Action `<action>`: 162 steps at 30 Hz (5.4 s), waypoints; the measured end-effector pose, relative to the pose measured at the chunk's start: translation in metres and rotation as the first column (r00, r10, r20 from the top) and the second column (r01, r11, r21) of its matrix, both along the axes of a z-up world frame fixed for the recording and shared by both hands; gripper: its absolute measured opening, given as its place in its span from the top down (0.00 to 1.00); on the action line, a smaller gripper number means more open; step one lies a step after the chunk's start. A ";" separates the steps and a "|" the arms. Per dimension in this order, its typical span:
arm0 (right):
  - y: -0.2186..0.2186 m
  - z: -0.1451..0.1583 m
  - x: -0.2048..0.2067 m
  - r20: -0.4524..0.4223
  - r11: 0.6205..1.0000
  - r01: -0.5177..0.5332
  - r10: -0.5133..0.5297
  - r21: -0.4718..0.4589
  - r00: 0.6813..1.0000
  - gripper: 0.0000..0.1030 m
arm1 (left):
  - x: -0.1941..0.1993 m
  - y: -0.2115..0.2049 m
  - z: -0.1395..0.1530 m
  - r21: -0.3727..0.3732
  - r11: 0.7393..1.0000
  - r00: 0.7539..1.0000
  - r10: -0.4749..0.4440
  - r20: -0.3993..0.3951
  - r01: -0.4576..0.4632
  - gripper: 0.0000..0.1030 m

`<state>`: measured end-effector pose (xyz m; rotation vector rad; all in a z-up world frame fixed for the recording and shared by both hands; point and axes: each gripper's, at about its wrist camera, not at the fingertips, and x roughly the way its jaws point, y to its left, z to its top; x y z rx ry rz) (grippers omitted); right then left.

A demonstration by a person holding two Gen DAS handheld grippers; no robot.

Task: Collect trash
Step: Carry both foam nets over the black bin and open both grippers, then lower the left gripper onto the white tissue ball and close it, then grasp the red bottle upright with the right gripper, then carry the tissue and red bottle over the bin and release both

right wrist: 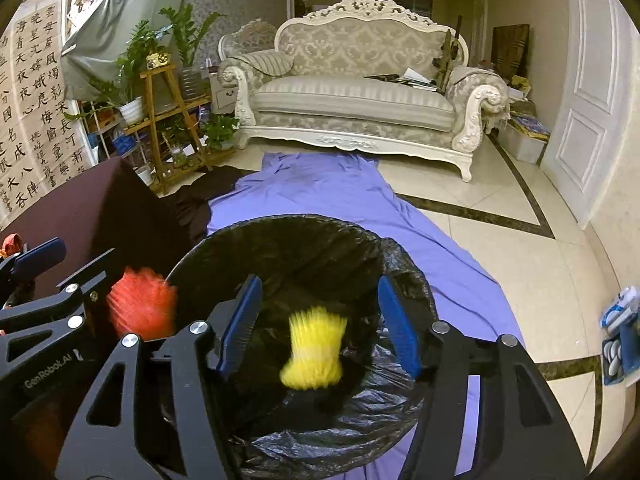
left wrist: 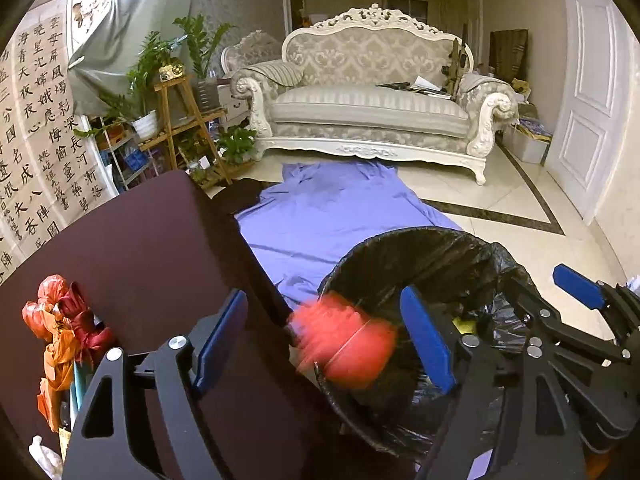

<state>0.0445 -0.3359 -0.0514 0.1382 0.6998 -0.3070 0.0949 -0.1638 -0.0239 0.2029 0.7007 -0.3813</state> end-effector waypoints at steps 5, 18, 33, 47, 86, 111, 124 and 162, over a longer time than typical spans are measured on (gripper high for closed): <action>-0.004 0.001 -0.005 0.005 1.000 0.011 -0.011 0.006 1.000 0.42 | 0.000 0.000 0.000 -0.001 1.000 1.000 0.004 -0.001 -0.004 0.24; 0.008 0.010 -0.015 0.008 1.000 -0.010 0.010 0.012 1.000 0.42 | -0.014 0.023 0.015 -0.014 0.999 0.998 0.053 0.018 -0.053 0.24; 0.081 0.029 -0.022 0.024 0.986 -0.166 0.166 0.021 0.986 0.41 | -0.041 0.107 0.033 -0.004 0.980 0.979 0.201 0.033 -0.201 0.24; 0.152 0.036 -0.019 0.018 0.946 -0.324 0.324 0.006 0.946 0.41 | -0.070 0.210 0.015 -0.005 0.912 0.912 0.409 -0.024 -0.410 0.24; 0.262 0.019 0.015 -0.090 0.837 -0.547 0.546 0.016 0.833 0.55 | -0.065 0.283 -0.009 -0.070 0.898 0.895 0.422 -0.146 -0.435 0.66; 0.253 0.020 0.001 -0.103 0.829 -0.557 0.559 0.053 0.822 0.77 | -0.065 0.278 -0.001 -0.093 0.906 0.908 0.401 -0.123 -0.413 0.67; 0.196 0.039 -0.020 -0.036 0.896 -0.444 0.444 0.016 0.895 0.77 | -0.075 0.240 0.022 -0.136 0.940 0.950 0.307 -0.065 -0.313 0.67; 0.017 0.019 -0.015 0.036 0.998 -0.062 0.061 0.029 0.997 0.77 | -0.020 0.010 0.011 -0.077 0.997 1.000 -0.018 0.001 0.018 0.67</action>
